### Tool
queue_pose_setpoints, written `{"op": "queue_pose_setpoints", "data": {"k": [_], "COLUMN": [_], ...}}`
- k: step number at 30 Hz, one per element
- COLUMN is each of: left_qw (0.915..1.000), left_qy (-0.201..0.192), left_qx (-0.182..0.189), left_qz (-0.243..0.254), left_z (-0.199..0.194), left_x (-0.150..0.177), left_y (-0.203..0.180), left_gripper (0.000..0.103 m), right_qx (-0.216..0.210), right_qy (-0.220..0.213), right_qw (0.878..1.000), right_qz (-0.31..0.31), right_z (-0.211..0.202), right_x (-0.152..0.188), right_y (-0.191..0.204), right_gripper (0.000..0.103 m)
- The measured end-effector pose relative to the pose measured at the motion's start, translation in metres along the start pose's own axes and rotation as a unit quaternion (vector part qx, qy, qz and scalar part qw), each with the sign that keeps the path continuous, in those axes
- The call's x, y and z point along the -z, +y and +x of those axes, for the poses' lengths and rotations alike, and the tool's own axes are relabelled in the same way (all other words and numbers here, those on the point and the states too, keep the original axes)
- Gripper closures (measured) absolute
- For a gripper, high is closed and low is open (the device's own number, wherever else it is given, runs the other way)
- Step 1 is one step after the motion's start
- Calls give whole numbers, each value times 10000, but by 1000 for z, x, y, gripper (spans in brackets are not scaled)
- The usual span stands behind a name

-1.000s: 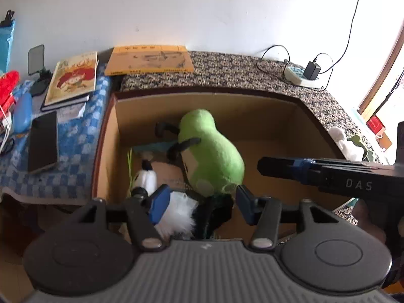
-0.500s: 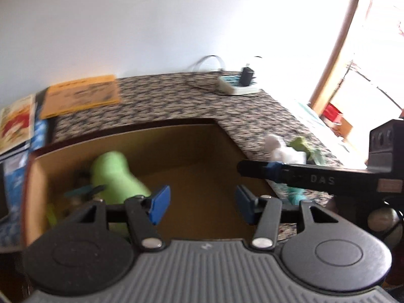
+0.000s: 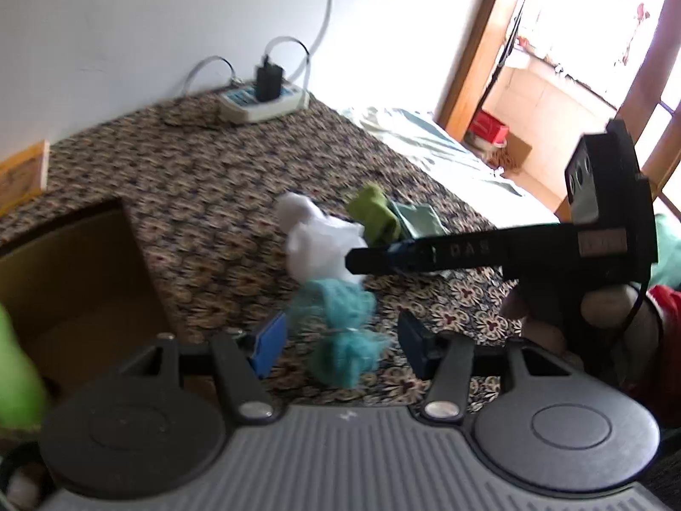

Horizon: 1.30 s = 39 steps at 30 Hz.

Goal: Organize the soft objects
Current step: 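Move the left gripper back to the pile toward the teal mesh pouf, then close the left gripper on the teal mesh pouf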

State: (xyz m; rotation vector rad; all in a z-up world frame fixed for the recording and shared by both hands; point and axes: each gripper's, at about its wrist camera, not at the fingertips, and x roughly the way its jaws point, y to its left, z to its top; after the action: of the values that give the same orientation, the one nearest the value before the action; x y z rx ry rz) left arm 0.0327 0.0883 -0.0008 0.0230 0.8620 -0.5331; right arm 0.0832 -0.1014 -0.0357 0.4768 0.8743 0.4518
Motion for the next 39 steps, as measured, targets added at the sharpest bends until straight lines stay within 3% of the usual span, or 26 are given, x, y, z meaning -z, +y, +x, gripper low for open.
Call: {"op": "queue_pose_setpoints", "data": {"k": [6,16,22,31,39], "left_qw": [9989,9906,9874,9823,9790], "left_qy": [397,878,1024,1140,1189], "left_qx": [-198,-696,-883,-1163,-1305], "left_qz": [-159,-783,-826,-928,-1017], "left_z": [46,94,106,117,121], "left_x": [1,3,1,1,1], "left_y": [-18,-8,-12,-11,-6], "left_gripper": [48,48,48,48,48], "right_qx": [-136,-442,-575,-499,-478], "right_qy": [353,941,1274,1467,1599], "right_qw": [9993,9946,9902,9877,9860], "right_qz": [49,22,-57,187,-62], "right_z": [-1,13,26,38,47], "right_x": [-6,-14,-13,-13,-12], "right_y": [-29,-46,-44,-50,-43], "right_gripper": [94,92,89,87,85]}}
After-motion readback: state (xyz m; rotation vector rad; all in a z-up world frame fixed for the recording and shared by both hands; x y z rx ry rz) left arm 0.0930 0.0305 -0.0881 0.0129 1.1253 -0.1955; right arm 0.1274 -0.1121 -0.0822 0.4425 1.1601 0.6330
